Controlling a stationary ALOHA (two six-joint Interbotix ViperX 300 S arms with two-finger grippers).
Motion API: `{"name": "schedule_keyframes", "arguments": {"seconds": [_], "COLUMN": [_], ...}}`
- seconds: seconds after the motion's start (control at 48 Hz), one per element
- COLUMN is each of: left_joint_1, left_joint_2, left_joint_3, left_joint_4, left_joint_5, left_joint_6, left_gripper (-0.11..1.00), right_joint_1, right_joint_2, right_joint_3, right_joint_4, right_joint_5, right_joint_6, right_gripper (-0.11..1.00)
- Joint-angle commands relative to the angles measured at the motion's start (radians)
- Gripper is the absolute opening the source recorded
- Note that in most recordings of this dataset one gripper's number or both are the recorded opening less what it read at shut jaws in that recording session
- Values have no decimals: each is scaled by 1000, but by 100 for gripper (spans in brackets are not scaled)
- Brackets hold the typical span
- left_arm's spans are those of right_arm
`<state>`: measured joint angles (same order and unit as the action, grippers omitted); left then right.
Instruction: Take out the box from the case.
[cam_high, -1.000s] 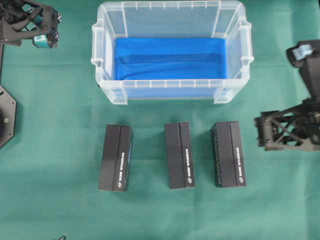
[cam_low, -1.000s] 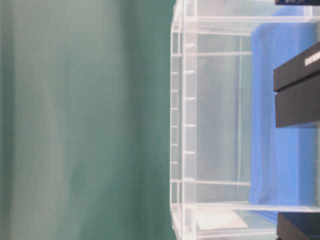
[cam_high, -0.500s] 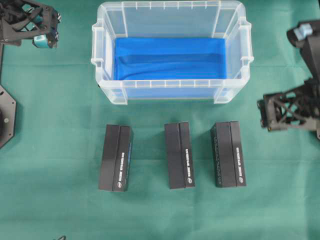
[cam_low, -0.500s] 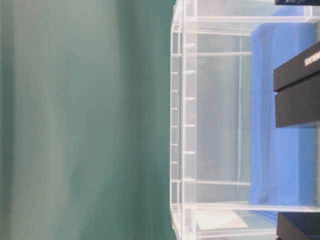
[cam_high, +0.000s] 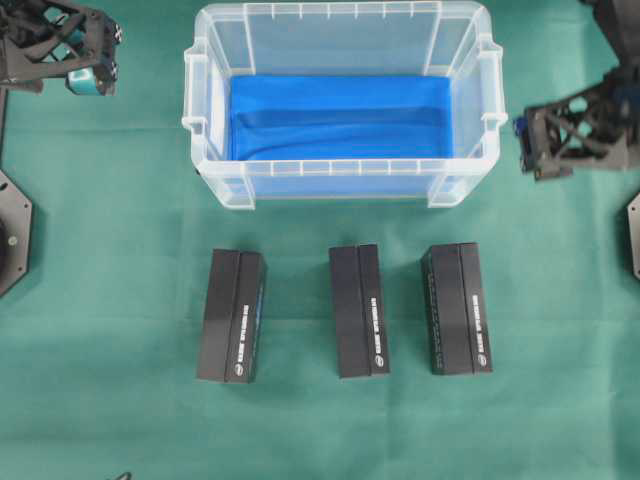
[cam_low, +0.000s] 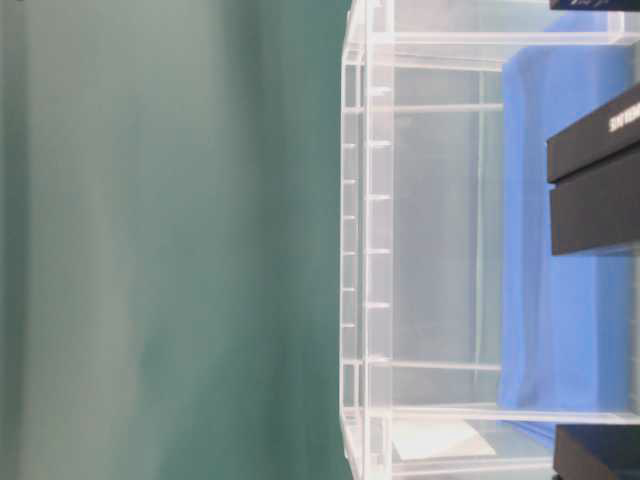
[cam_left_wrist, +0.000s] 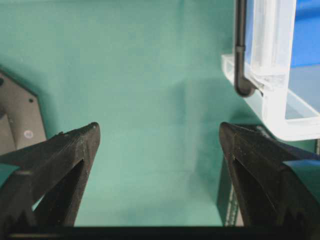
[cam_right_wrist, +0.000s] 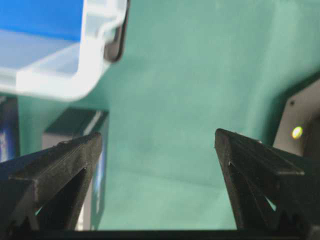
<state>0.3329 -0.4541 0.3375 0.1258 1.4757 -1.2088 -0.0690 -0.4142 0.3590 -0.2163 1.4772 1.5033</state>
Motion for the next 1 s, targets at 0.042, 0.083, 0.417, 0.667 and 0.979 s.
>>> {"name": "schedule_keyframes", "arguments": {"seconds": [0.042,0.083,0.417,0.667,0.979], "left_joint_1": [2,2,12,28,37], "left_joint_2": [-9,-9,-9,-9,-9], "left_joint_3": [-14,-12,-14,-14,-14], "left_joint_4": [0,0,0,0,0], "left_joint_5": [-2,-2,-3,-3,-2], "left_joint_6": [0,0,0,0,3], "left_gripper": [94,94,94,94,94], "right_joint_1": [-64,-83,-239,-324,-356], "right_joint_2": [-11,-11,-6,28,46], "right_joint_3": [-9,-9,-8,-9,-8], "right_joint_4": [2,2,11,49,58], "right_joint_5": [-21,-26,-66,-114,-124], "right_joint_6": [-49,-69,-216,-311,-333], "right_gripper": [91,91,91,91,91]}}
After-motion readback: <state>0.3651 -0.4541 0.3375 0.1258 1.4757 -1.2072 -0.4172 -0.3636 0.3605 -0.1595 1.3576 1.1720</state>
